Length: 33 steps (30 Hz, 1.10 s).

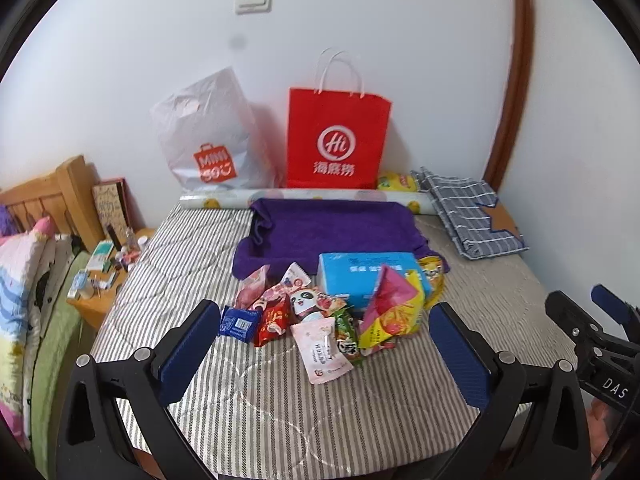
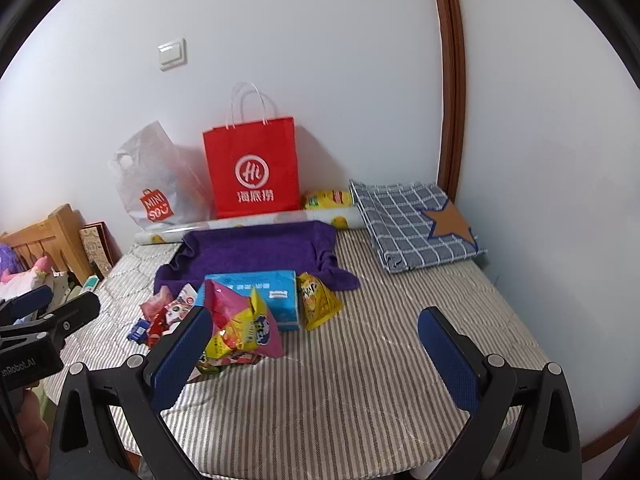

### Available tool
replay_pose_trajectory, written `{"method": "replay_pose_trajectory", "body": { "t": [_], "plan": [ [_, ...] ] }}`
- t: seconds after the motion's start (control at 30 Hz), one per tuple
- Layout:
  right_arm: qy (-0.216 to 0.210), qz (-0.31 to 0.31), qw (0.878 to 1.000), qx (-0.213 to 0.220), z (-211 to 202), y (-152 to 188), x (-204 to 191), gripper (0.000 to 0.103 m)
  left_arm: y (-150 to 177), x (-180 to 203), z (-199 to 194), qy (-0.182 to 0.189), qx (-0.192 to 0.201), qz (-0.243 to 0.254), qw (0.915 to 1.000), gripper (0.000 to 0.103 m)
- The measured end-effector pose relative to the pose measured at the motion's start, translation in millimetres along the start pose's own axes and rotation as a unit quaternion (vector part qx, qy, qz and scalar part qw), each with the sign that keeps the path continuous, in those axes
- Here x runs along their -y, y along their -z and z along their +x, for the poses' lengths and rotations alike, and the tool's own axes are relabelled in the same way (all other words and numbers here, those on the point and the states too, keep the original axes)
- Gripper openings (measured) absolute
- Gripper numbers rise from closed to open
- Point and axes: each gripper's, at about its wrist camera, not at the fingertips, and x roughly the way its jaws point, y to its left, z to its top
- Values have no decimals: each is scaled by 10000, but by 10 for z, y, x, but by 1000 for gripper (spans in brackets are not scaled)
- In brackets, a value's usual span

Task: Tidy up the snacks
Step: 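Move the left tool toward the blue biscuit packet while the right tool approaches the yellow chip bag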

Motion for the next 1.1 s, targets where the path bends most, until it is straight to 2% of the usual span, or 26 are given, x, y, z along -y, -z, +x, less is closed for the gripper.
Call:
{"method": "replay_pose_trajectory", "body": {
  "t": [0.2, 0.33, 0.47, 0.57, 0.73, 0.87, 0.97, 1.1],
  "plan": [
    [103, -18, 9992, -377, 350, 75, 86, 103, 22, -112, 372, -178, -402, -68, 9990, 103],
    [-122, 174, 9979, -618, 587, 147, 191, 103, 69, -182, 666, -262, -703, -35, 9972, 103],
    [-214, 369, 9964, -730, 801, 194, 288, 103, 120, -294, 910, -158, -1024, -173, 9945, 102],
    [-231, 467, 9942, -937, 1003, 255, 345, 103, 154, -389, 1073, -233, -1118, -145, 9933, 102],
    [60, 150, 9943, -1053, 1286, 372, 342, 103, 172, -571, 1229, -365, -1149, -143, 9926, 99],
    [86, 126, 9916, -1287, 1509, 437, 367, 103, 188, -754, 1367, -319, -1252, -336, 9910, 90],
    [79, 192, 9918, -1258, 1627, 430, 401, 103, 204, -888, 1502, -355, -1427, -546, 9876, 87],
    [67, 289, 9935, -1098, 1750, 311, 433, 100, 214, -981, 1646, -580, -1588, -548, 9841, 87]
  ]
}}
